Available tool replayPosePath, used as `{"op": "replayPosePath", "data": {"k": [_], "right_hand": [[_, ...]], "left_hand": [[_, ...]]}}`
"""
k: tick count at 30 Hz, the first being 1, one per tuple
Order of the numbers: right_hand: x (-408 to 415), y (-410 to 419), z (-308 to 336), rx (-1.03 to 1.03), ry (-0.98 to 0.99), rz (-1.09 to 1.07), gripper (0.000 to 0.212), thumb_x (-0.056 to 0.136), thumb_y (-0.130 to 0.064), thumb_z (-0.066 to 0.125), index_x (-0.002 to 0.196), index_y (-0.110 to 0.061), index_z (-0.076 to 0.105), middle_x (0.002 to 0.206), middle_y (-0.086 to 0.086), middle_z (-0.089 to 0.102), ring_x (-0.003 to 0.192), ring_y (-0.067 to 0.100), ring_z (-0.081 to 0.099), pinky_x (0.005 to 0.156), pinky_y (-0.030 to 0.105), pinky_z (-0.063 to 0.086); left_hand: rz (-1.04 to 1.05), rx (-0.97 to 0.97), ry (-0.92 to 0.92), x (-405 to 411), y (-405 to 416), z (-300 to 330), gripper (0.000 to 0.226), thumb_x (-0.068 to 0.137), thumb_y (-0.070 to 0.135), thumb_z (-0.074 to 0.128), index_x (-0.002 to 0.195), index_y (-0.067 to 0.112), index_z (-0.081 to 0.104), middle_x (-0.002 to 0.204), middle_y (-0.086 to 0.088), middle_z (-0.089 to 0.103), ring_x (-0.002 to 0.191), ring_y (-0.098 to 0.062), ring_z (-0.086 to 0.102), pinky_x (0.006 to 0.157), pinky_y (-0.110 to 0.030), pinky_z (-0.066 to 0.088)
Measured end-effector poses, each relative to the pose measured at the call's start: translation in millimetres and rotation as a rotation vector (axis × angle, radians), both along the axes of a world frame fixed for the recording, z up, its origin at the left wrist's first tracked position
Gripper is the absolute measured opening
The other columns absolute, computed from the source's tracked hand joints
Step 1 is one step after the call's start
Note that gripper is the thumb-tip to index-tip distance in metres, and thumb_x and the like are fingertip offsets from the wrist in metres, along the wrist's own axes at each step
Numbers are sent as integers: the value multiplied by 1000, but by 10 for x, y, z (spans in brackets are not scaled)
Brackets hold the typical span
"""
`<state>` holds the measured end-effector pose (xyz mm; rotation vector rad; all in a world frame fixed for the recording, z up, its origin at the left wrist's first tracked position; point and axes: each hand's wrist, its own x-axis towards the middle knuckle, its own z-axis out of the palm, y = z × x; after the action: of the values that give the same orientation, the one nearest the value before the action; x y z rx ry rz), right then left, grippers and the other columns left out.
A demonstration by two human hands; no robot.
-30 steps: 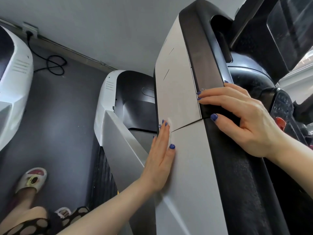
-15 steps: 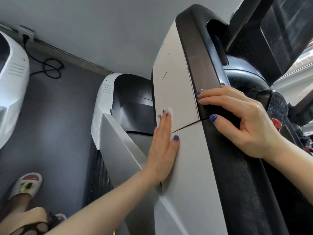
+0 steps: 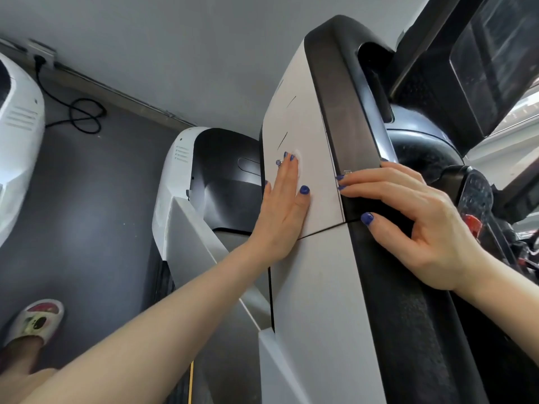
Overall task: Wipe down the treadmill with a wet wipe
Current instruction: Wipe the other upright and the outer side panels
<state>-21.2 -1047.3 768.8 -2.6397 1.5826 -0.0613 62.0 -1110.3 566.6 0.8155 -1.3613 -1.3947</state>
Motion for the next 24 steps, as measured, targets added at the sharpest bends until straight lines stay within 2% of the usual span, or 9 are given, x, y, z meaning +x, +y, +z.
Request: {"op": "replayPosePath", "data": {"k": [6,10,16,20,24], "right_hand": [[27,75,-14,-118,-63,-10,31,88,-6,60,116,-8,71,130,1,64,126,17,58,106,49,45],[28,106,-22,-151,-76,-15,29,88,-6,62,116,-8,71,129,2,64,125,18,59,104,51,46],[9,64,-22,-134,-78,-47,31,88,-6,60,116,-9,71,131,1,63,129,18,56,105,52,45],[9,45,-21,-126,-83,-61,31,88,-7,60,117,-11,70,132,0,62,130,17,55,106,52,44],[15,56,-30,-172,-96,-76,32,87,-6,60,116,-10,71,132,0,63,130,16,55,106,52,44]], "left_hand": [[-10,-140,40,91,592,98,71,100,53,20,158,23,-6,168,10,-10,153,-4,-15,125,-34,-11],[-33,-217,20,143,958,91,75,101,64,13,160,21,-6,169,9,-13,155,-12,-14,126,-38,-9],[-48,-219,-37,134,519,140,69,100,52,18,157,24,-9,168,11,-13,153,-5,-15,126,-42,-7],[-40,-172,-35,113,36,269,79,95,60,12,160,19,-5,169,7,-12,152,-2,-17,126,-41,-7],[-33,-154,-19,117,66,329,83,95,62,14,161,16,-3,169,5,-10,152,-2,-16,126,-41,-7]]}}
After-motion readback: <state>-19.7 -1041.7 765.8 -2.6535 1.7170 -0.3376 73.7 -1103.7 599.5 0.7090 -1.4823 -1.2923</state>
